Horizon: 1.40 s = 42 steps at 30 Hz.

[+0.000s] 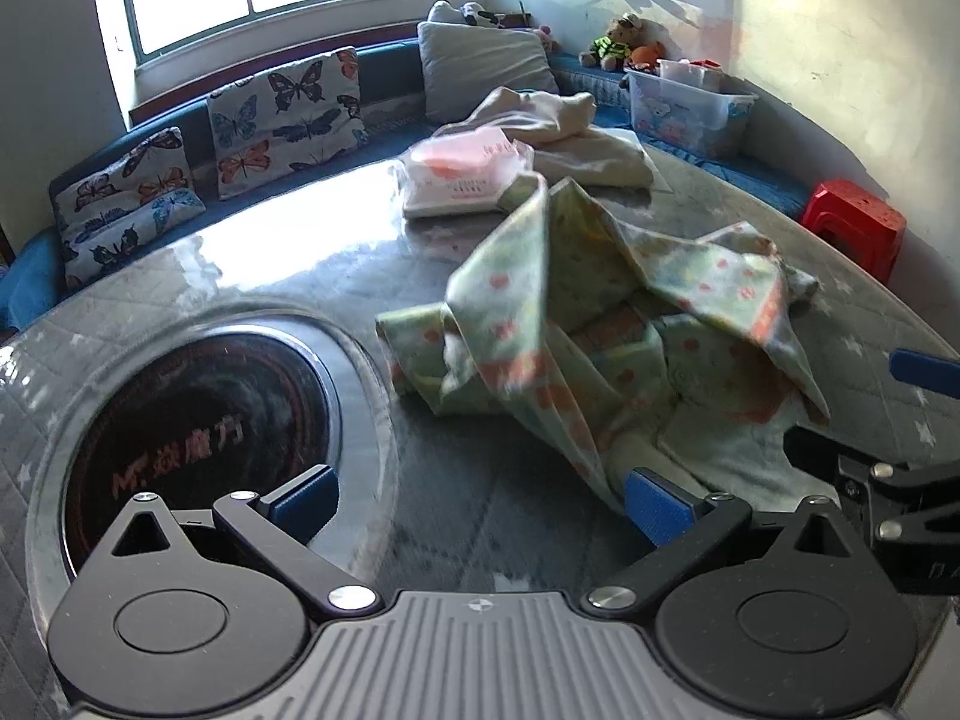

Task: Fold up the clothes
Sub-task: 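Move both grippers toward the crumpled green floral shirt, then grasp the shirt hem with the right gripper while the left gripper grasps another edge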

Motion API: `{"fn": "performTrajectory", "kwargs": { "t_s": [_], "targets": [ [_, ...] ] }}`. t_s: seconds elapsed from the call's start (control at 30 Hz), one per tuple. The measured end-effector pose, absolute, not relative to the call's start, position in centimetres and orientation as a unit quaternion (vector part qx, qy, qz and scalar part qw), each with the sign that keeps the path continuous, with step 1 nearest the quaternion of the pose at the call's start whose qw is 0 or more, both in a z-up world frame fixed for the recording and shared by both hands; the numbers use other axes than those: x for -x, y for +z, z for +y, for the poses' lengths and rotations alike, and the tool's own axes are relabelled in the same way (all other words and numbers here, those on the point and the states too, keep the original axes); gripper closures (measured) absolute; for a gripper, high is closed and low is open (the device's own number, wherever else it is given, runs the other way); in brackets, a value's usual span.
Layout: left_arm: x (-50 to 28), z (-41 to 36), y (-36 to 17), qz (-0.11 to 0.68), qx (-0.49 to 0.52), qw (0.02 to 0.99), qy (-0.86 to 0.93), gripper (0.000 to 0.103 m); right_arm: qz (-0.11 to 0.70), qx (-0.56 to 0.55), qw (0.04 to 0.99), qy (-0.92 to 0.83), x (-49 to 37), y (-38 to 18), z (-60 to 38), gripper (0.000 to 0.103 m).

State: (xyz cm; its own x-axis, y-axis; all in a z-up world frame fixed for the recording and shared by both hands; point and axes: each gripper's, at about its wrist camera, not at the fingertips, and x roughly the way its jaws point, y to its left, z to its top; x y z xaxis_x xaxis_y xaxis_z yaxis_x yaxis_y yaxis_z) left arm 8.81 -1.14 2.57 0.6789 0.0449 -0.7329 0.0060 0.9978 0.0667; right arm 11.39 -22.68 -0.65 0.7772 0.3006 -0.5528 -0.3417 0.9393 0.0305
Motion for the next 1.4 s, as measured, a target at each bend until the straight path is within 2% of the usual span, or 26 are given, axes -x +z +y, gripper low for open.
{"fn": "performTrajectory", "kwargs": {
  "t_s": [0.4, 0.8, 1.0, 1.07, 1.17, 1.2, 1.23, 1.33, 1.4],
  "targets": [
    [-13.2, -1.3, 4.5, 0.382, -0.054, 0.922, 0.022, 0.0, 0.296, 0.077, 0.937, 0.168, -15.3, -1.4, -21.6, 0.006],
    [-16.7, -2.4, 3.9, 0.393, -0.069, 0.917, 0.024, 0.0, 0.302, 0.096, 0.934, 0.165, -17.1, -1.9, -21.2, 0.011],
    [-18.5, -2.3, 3.0, 0.399, -0.077, 0.913, 0.03, 0.002, 0.314, 0.106, 0.931, 0.153, -18.3, -2.5, -21.0, 0.027],
    [-18.9, -2.0, 2.8, 0.402, -0.075, 0.912, 0.029, 0.008, 0.318, 0.104, 0.931, 0.148, -18.5, -2.7, -21.1, 0.031],
    [-19.3, -1.5, 2.2, 0.411, -0.066, 0.909, 0.025, 0.026, 0.319, 0.096, 0.933, 0.139, -18.8, -2.9, -21.7, 0.035],
    [-19.4, -1.3, 2.0, 0.416, -0.061, 0.907, 0.019, 0.039, 0.319, 0.094, 0.933, 0.14, -18.8, -3.0, -21.9, 0.037],
    [-19.4, -1.2, 1.8, 0.42, -0.054, 0.906, 0.015, 0.052, 0.32, 0.091, 0.932, 0.141, -18.9, -3.0, -22.1, 0.043],
    [-19.1, -0.7, 1.8, 0.425, -0.04, 0.905, 0.002, 0.073, 0.322, 0.084, 0.932, 0.145, -18.9, -3.1, -22.6, 0.058],
    [-18.6, -0.6, 2.0, 0.422, -0.038, 0.906, -0.006, 0.078, 0.321, 0.08, 0.933, 0.144, -18.8, -3.1, -22.8, 0.068]
  ]
}}
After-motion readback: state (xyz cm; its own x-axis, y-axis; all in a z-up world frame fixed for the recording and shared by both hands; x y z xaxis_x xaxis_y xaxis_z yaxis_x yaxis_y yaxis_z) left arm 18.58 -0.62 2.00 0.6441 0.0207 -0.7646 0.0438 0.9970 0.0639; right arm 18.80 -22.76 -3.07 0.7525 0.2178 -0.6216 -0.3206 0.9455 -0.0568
